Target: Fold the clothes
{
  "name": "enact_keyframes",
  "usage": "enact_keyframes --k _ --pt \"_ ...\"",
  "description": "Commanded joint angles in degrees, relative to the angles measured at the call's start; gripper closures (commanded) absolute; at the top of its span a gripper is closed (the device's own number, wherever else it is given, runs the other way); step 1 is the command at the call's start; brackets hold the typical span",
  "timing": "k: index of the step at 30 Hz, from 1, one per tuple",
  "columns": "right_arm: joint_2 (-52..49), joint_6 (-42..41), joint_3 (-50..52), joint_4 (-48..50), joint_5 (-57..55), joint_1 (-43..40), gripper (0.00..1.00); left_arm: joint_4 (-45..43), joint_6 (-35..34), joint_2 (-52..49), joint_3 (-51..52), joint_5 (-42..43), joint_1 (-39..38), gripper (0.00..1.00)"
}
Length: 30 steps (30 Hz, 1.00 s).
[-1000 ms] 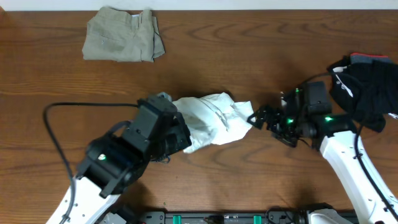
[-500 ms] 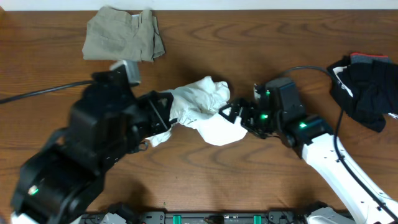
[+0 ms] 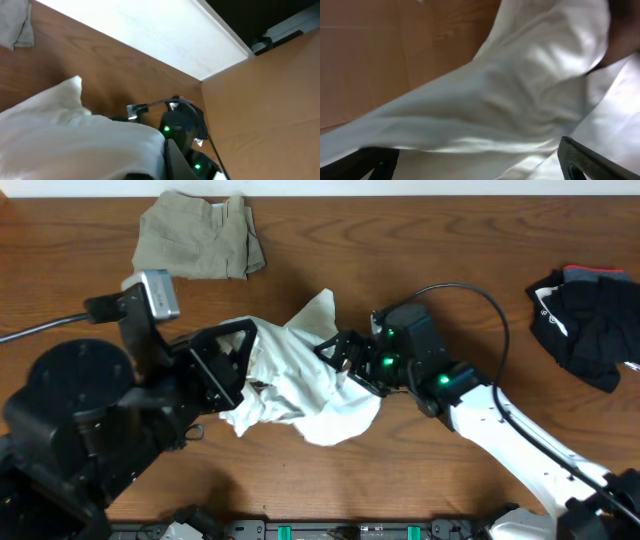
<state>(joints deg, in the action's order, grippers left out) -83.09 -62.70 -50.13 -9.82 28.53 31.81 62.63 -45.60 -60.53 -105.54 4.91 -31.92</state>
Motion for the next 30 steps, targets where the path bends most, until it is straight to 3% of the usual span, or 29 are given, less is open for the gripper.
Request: enact_keyframes --k 1,9,18,30 --pt "-0.5 1.1 0.0 -0.2 -0.9 0.7 0.01 0.5 2.5 0.3 -1.6 -3.4 0.2 0.94" --pt "7.3 16.0 0.0 -4.7 -3.5 -1.4 0.01 3.0 2.9 -0.5 -1.9 -22.2 0.3 0.94" --pt "15.8 35.6 0.0 -14.0 -6.6 2.3 0.01 -2.3 8.1 -8.3 -11.5 -22.1 0.2 0.94" --pt "15.6 34.7 0.0 -12.3 -30.7 21.2 0.01 -2.5 12.8 -19.7 -31.0 -20.9 -0.2 0.94"
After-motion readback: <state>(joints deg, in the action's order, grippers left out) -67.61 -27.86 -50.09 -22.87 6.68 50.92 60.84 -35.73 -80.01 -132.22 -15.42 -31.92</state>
